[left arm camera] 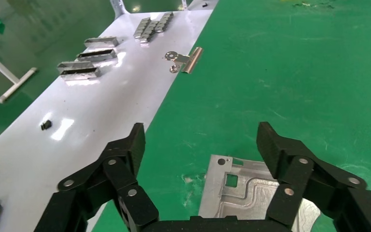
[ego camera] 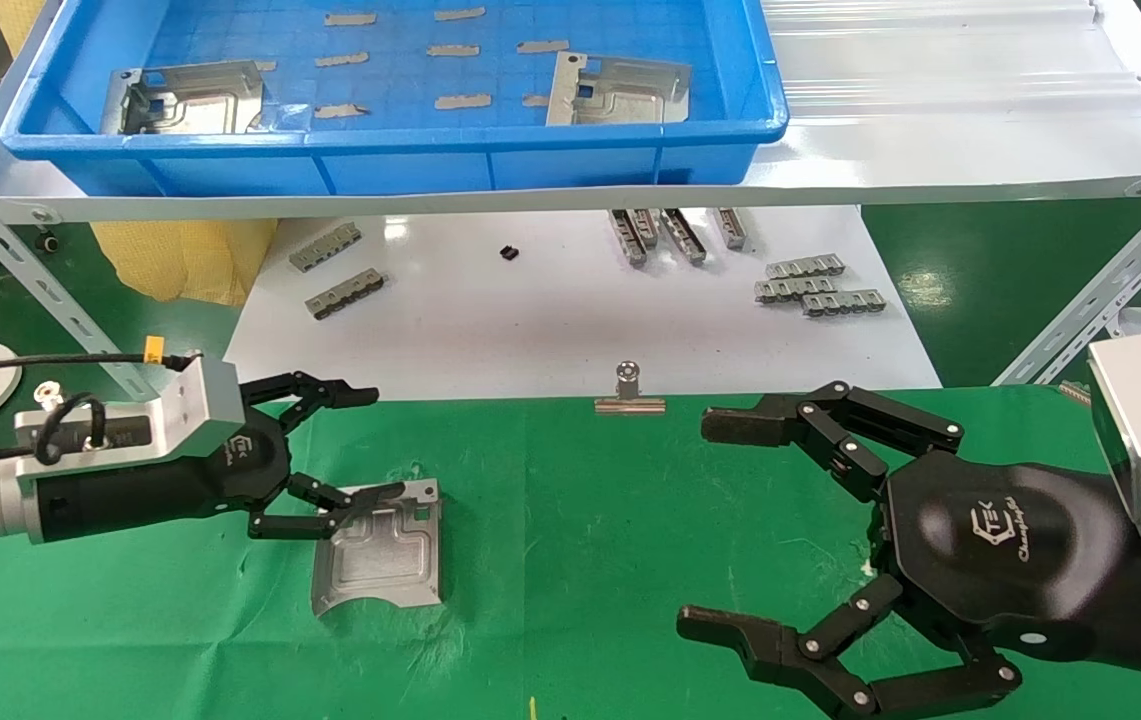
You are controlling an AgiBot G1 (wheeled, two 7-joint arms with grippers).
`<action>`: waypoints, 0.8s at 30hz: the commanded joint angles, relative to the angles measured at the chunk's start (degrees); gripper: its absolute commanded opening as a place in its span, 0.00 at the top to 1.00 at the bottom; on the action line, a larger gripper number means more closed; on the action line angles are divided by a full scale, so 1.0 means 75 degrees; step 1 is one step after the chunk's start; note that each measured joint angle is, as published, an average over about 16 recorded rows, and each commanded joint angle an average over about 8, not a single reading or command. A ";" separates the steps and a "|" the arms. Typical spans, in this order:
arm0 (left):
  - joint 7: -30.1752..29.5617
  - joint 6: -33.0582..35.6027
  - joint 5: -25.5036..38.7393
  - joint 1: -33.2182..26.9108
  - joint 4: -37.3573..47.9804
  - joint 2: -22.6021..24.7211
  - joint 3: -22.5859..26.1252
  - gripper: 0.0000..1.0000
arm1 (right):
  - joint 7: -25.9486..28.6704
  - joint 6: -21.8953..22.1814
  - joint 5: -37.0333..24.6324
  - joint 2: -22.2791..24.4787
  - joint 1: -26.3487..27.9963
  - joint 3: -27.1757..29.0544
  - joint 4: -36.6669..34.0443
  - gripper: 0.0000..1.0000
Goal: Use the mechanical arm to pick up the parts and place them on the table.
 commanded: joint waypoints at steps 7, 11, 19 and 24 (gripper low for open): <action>-0.0334 -0.0039 -0.0155 0.0257 -0.0658 -0.0177 -0.0149 0.00 | 0.0000 0.0000 0.0000 0.0000 0.0000 0.0000 0.0000 0.00; -0.0796 -0.0083 -0.0347 0.0544 -0.1349 -0.0371 -0.0337 0.00 | 0.0000 0.0000 0.0000 0.0000 0.0000 0.0000 0.0000 0.00; -0.1715 -0.0172 -0.0728 0.1114 -0.2723 -0.0757 -0.0710 0.00 | 0.0000 0.0000 0.0000 0.0000 0.0000 0.0000 0.0000 0.00; -0.2293 -0.0227 -0.0968 0.1473 -0.3588 -0.1000 -0.0945 0.00 | 0.0000 0.0000 0.0000 0.0000 0.0000 0.0000 0.0000 0.00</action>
